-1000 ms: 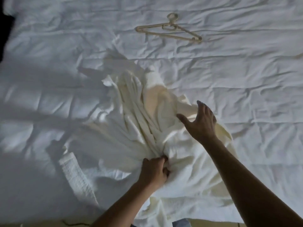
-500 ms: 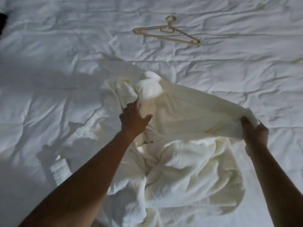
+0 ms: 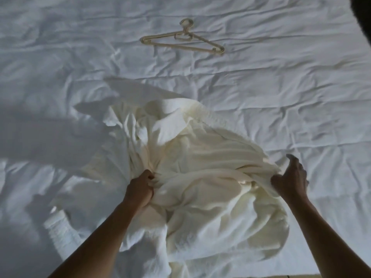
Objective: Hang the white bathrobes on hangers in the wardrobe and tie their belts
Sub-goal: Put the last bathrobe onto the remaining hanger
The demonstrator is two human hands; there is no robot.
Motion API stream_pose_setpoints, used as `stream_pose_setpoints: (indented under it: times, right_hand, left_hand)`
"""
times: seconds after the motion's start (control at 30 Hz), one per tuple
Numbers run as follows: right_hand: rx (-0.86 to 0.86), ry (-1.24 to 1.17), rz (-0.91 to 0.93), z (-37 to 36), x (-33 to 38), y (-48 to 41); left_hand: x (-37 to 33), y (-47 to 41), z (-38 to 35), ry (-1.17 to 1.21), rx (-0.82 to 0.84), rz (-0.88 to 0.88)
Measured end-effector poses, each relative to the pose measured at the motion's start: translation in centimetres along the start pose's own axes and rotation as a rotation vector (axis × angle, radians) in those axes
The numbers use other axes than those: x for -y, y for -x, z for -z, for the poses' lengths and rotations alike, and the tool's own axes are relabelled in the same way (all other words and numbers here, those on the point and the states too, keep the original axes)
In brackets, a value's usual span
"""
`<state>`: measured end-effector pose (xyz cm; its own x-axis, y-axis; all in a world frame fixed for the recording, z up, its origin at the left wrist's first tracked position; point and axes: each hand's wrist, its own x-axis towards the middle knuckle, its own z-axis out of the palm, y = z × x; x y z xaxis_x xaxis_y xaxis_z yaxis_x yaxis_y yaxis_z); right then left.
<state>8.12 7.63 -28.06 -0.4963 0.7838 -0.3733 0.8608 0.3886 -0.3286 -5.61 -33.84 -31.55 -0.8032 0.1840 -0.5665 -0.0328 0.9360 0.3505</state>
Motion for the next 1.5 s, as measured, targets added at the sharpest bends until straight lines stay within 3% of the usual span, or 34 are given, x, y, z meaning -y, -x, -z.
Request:
stream_pose_setpoints:
  times: [0.13,0.33,0.4,0.43,0.5,0.6,0.67,0.77,0.83,0.93,1.0,1.03,1.13,1.17,1.23,1.5]
  right_hand:
    - [-0.035,0.05,0.22,-1.6,3.8,-1.6]
    - [0.468,0.082,0.107,-4.9,7.0,-3.4]
    - [0.528,0.197,0.177,-5.5,7.7,-2.4]
    - [0.469,0.232,0.236,-5.8,8.0,-1.7]
    - [0.206,0.134,0.333,-5.5,8.7,0.0]
    - [-0.067,-0.232,0.411,-3.5,10.1,3.1]
    - [-0.09,-0.408,0.454,-1.2,11.3,4.5]
    - [0.016,-0.383,0.663,1.6,13.4,7.2]
    - [0.128,-0.372,0.813,2.8,14.8,9.6]
    - [0.296,-0.495,0.889,4.4,16.6,12.8]
    - [0.305,-0.525,0.869,5.7,17.3,13.6]
    - [0.302,-0.435,0.86,6.3,17.4,13.4]
    - [0.336,0.152,0.826,7.4,16.7,11.2]
    - [0.312,0.271,0.795,7.8,16.3,10.6]
    - [0.19,0.245,0.722,9.6,15.7,9.7]
    - [-0.306,-0.08,0.708,23.4,19.1,9.8]
  left_hand:
    - [-0.5,1.5,0.6,-0.099,0.09,0.003]
    - [-1.3,2.4,1.9,-0.274,0.461,0.06]
    - [-1.5,2.7,2.1,-0.262,0.462,0.062]
    - [-1.5,2.9,2.1,-0.241,0.448,0.074]
    - [-1.6,3.2,2.2,-0.2,0.372,0.083]
    - [-2.2,3.3,2.8,-0.063,0.087,0.015]
    - [-3.6,3.5,3.8,0.12,-0.145,-0.137]
    - [-7.2,3.4,6.9,0.248,-0.433,-0.394]
    - [-10.1,3.4,9.2,0.208,-0.418,-0.521]
    - [-13.0,3.6,10.6,-0.003,-0.283,-0.741]
    - [-13.5,5.1,11.6,0.144,-0.156,-0.696]
    - [-13.4,5.8,12.6,0.235,-0.147,-0.631]
    - [-13.3,7.8,17.0,0.328,-0.37,-0.594]
    - [-13.2,8.3,18.4,0.312,-0.462,-0.6]
    - [-12.9,9.1,21.0,0.315,-0.603,-0.554]
    - [-16.3,14.0,30.6,0.361,-0.723,-0.5]
